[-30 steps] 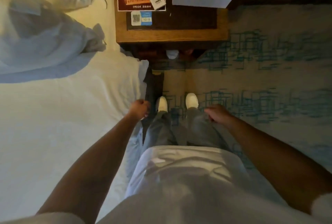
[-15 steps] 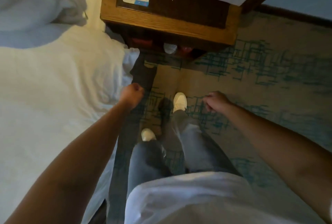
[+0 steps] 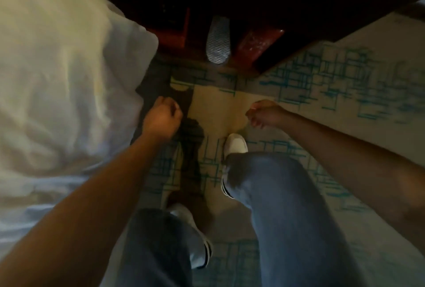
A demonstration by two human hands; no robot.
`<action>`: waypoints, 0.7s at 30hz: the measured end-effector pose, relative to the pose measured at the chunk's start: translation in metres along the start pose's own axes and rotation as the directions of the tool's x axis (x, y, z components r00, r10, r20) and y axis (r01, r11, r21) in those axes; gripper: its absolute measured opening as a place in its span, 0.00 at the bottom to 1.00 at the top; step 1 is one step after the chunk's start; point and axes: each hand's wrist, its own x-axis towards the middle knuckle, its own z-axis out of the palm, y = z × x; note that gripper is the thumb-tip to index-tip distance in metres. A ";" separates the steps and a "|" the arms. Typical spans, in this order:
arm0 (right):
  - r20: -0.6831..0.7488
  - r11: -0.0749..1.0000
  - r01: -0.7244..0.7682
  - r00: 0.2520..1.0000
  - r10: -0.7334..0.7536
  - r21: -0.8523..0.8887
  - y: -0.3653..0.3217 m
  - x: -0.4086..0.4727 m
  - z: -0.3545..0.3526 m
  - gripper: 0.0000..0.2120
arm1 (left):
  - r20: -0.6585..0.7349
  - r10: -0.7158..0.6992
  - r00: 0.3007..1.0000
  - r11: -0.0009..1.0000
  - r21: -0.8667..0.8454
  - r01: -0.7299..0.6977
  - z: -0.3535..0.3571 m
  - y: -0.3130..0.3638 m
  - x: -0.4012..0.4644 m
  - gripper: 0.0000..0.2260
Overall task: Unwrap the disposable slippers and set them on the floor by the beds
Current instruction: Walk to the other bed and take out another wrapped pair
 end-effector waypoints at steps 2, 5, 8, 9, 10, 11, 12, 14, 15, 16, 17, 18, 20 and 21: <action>0.023 0.998 0.059 0.998 -0.059 -0.007 -0.005 0.024 0.003 0.08 | -0.002 0.035 0.999 0.998 -0.043 -0.035 0.015 -0.007 0.028 0.10; -0.066 0.960 0.210 0.972 -0.225 -0.187 -0.014 0.072 0.009 0.04 | -0.037 0.089 0.995 0.992 -0.082 -0.091 0.044 -0.025 0.087 0.17; -0.199 0.919 0.295 0.915 -0.351 -0.261 -0.023 0.118 0.015 0.10 | -0.153 0.196 0.969 0.981 0.030 -0.194 0.066 -0.028 0.139 0.17; -0.219 0.904 0.308 0.899 -0.379 -0.298 -0.028 0.137 0.020 0.13 | -0.159 0.225 0.961 0.974 0.070 -0.217 0.073 -0.028 0.154 0.18; -0.228 0.881 0.323 0.882 -0.412 -0.346 -0.033 0.153 0.024 0.15 | -0.161 0.285 0.945 0.957 0.097 -0.272 0.080 -0.028 0.170 0.20; -0.230 0.865 0.316 0.876 -0.424 -0.390 -0.036 0.153 0.021 0.17 | -0.134 0.331 0.934 0.938 0.155 -0.310 0.081 -0.018 0.173 0.22; -0.236 0.837 0.298 0.867 -0.438 -0.458 -0.041 0.165 0.023 0.19 | -0.131 0.369 0.920 0.918 0.206 -0.339 0.088 -0.020 0.190 0.24; -0.259 0.798 0.220 0.869 -0.422 -0.561 -0.044 0.175 0.021 0.20 | -0.105 0.416 0.903 0.870 0.333 -0.362 0.093 -0.011 0.207 0.27; -0.268 0.774 0.178 0.871 -0.411 -0.607 -0.045 0.184 0.021 0.20 | -0.113 0.419 0.901 0.857 0.377 -0.351 0.096 -0.008 0.218 0.28; -0.268 0.747 0.152 0.872 -0.409 -0.647 -0.045 0.192 0.022 0.20 | -0.124 0.443 0.888 0.835 0.418 -0.358 0.100 -0.006 0.229 0.29; -0.272 0.723 0.140 0.865 -0.421 -0.677 -0.043 0.193 0.023 0.21 | -0.120 0.457 0.881 0.816 0.450 -0.362 0.100 0.001 0.232 0.30; -0.281 0.700 0.165 0.834 -0.475 -0.695 -0.044 0.202 0.025 0.24 | -0.136 0.471 0.872 0.809 0.460 -0.365 0.103 0.003 0.243 0.32; -0.342 0.684 0.244 0.722 -0.601 -0.687 -0.047 0.211 0.030 0.36 | -0.155 0.521 0.839 0.780 0.486 -0.394 0.107 0.008 0.257 0.37; -0.359 0.687 0.271 0.693 -0.626 -0.674 -0.050 0.219 0.034 0.40 | -0.139 0.527 0.839 0.768 0.501 -0.399 0.110 0.009 0.265 0.39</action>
